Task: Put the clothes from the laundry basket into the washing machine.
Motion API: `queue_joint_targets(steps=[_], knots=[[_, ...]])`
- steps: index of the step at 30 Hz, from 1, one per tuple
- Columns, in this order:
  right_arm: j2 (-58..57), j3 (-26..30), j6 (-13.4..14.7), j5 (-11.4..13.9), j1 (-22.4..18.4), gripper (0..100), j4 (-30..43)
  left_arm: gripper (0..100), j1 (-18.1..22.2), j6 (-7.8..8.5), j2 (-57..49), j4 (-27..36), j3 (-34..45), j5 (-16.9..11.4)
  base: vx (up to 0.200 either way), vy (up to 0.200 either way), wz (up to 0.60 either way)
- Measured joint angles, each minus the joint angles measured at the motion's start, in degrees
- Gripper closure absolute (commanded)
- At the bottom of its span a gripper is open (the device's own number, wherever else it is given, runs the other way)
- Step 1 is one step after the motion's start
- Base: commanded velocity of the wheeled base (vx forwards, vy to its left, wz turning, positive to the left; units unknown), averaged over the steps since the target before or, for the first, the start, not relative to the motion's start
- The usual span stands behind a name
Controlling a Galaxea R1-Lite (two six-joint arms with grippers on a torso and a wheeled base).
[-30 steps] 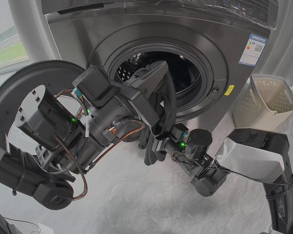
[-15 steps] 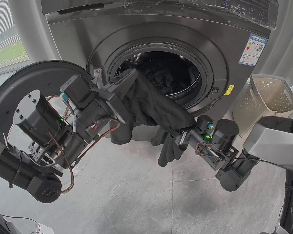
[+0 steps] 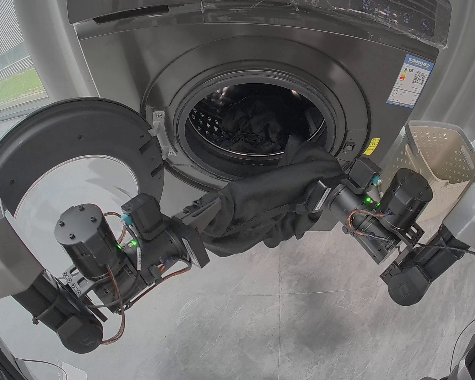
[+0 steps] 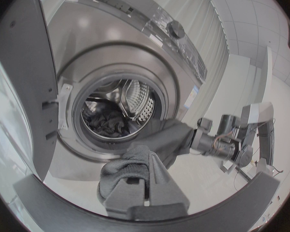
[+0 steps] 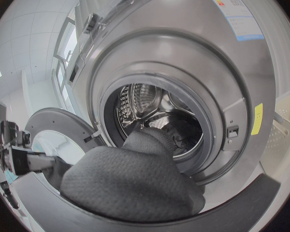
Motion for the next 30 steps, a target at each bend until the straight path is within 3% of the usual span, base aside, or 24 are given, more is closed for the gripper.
queue_joint_targets(steps=[3,4,15,19,22,30], knots=[[-0.9,0.0,0.0,0.0,0.3,100,0.0,100,-0.2,0.05,2.0,0.0,0.5,-0.5,0.000,0.000,0.00],[-1.1,0.0,0.0,0.0,0.4,100,0.0,0,-0.3,0.10,2.8,0.0,0.5,-0.8,0.000,0.000,0.00],[-1.9,-1.3,0.0,-0.2,0.5,100,0.0,0,-1.8,1.08,6.0,0.0,5.4,-1.8,0.000,0.000,0.00],[-1.9,-2.0,0.0,-0.4,0.5,100,0.0,0,-2.8,4.60,7.0,0.0,8.9,-2.8,0.000,0.000,0.00],[-1.9,-2.6,0.0,-0.5,0.6,100,0.0,0,-3.3,5.90,7.7,0.0,10.4,-4.0,0.000,0.000,0.00],[-1.8,-2.5,0.1,-0.5,1.2,100,0.0,0,-3.9,6.35,8.3,0.0,7.5,-4.6,0.000,0.000,0.00]])
